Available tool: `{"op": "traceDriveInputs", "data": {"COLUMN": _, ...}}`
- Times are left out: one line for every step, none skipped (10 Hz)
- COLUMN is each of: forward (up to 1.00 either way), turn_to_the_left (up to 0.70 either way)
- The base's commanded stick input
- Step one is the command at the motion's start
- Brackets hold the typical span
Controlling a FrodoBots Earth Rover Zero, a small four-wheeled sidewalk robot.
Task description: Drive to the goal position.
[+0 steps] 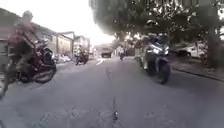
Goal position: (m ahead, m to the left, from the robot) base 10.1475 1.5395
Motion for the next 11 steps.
{"op": "traceDriveInputs", "data": {"forward": 1.0, "turn_to_the_left": -0.32}}
{"op": "traceDriveInputs", "data": {"forward": 1.0, "turn_to_the_left": -0.32}}
{"op": "traceDriveInputs", "data": {"forward": 1.0, "turn_to_the_left": -0.32}}
{"op": "traceDriveInputs", "data": {"forward": 1.0, "turn_to_the_left": -0.32}}
{"op": "traceDriveInputs", "data": {"forward": 1.0, "turn_to_the_left": -0.2}}
{"op": "traceDriveInputs", "data": {"forward": 1.0, "turn_to_the_left": -0.08}}
{"op": "traceDriveInputs", "data": {"forward": 1.0, "turn_to_the_left": 0.04}}
{"op": "traceDriveInputs", "data": {"forward": 1.0, "turn_to_the_left": 0.08}}
{"op": "traceDriveInputs", "data": {"forward": 1.0, "turn_to_the_left": 0.08}}
{"op": "traceDriveInputs", "data": {"forward": 1.0, "turn_to_the_left": 0.08}}
{"op": "traceDriveInputs", "data": {"forward": 1.0, "turn_to_the_left": 0.08}}
